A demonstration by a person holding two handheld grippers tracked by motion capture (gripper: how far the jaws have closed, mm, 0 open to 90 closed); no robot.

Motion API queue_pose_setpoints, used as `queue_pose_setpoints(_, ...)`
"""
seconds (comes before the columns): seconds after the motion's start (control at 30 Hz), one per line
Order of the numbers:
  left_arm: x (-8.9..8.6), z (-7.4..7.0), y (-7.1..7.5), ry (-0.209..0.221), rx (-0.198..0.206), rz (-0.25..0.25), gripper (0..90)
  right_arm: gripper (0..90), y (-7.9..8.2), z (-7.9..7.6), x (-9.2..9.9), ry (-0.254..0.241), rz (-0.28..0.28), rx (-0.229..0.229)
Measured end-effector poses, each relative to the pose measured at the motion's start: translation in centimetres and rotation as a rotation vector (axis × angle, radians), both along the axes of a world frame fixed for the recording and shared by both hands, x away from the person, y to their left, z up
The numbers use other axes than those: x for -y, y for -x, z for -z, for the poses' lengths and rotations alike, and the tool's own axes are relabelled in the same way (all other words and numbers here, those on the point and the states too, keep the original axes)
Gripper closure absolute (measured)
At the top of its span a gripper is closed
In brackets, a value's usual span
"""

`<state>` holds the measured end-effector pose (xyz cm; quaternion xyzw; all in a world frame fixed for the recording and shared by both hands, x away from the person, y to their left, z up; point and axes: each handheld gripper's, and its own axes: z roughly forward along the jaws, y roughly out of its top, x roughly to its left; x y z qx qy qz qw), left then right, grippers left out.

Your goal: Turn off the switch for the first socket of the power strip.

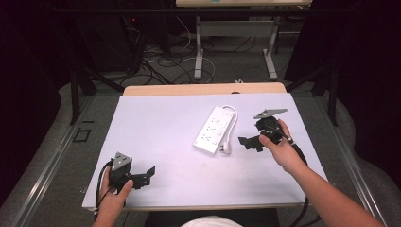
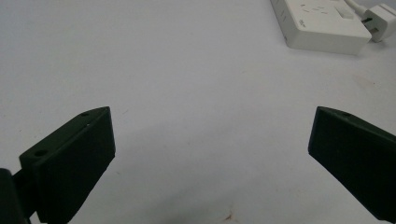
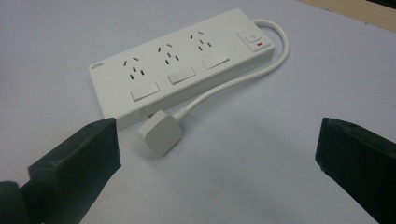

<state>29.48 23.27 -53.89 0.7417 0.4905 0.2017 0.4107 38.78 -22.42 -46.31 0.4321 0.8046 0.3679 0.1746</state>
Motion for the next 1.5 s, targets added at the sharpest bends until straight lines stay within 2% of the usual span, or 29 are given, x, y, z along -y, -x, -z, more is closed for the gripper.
queue_pose_setpoints(0.33,0.0,0.0,0.0,-0.002,0.0,0.0,0.5,0.0,2.2,-0.1,1.3,0.005,-0.02,0.06)
queue_pose_setpoints(0.7,0.0,0.0,0.0,-0.002,-0.005,0.003,0.5,0.0,4.3,0.4,3.7,-0.031,0.034,0.081)
queue_pose_setpoints(0.97,0.1,0.0,0.0,-0.002,-0.007,0.001,0.5,0.0,5.5,1.4,5.8,-0.059,0.079,0.084)
queue_pose_setpoints(1.5,0.0,0.1,0.0,-0.003,-0.012,-0.002,0.5,2.0,7.8,4.4,8.5,-0.034,0.156,0.12)
